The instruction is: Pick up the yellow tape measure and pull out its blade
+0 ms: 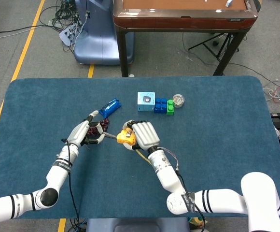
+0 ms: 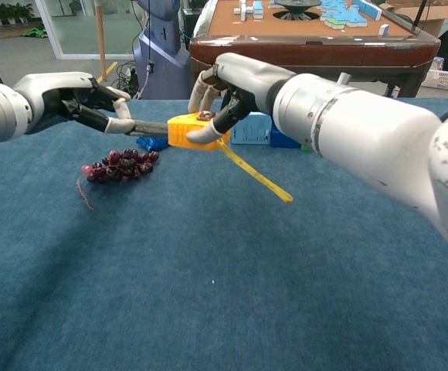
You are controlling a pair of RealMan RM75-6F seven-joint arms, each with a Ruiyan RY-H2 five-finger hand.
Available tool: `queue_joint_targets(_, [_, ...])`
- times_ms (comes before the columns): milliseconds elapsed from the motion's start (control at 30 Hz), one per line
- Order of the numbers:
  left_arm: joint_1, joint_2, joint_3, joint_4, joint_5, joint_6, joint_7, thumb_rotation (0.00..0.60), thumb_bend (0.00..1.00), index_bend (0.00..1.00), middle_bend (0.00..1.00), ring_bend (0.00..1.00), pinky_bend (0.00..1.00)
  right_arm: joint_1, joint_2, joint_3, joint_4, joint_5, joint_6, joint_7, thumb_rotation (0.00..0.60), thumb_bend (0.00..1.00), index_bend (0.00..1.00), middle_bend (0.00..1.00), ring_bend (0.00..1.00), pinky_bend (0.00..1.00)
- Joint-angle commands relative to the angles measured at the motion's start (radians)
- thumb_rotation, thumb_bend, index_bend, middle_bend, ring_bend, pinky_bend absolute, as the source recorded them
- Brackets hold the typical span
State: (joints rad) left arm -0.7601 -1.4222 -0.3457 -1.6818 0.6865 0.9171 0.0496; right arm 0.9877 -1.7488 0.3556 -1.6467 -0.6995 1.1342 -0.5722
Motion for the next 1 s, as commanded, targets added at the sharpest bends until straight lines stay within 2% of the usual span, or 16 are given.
queue_joint_targets(33, [0.001, 0.007, 0.002, 0.000, 0.002, -0.005, -0.006, 0.600, 0.43, 0.59, 0.03, 0.00, 0.00, -0.001, 0.002, -0.001, 0.000, -0.002, 0.000, 0.002, 0.600, 0.62, 0.52, 0.55, 0.46, 0.30])
queue_joint_targets(500, [0.025, 0.014, 0.017, 0.001, 0.055, 0.016, -0.047, 0.600, 0.47, 0.60, 0.05, 0.00, 0.00, -0.012, 0.037, -0.015, -0.034, -0.013, 0.004, -0.008, 0.600, 0.62, 0.52, 0.55, 0.46, 0.30])
queue_joint_targets(1000, [0.120, 0.011, 0.054, 0.017, 0.209, 0.143, -0.109, 0.600, 0.47, 0.58, 0.05, 0.00, 0.00, -0.097, 0.187, -0.107, -0.152, -0.092, 0.003, 0.015, 0.600, 0.62, 0.53, 0.56, 0.46, 0.30])
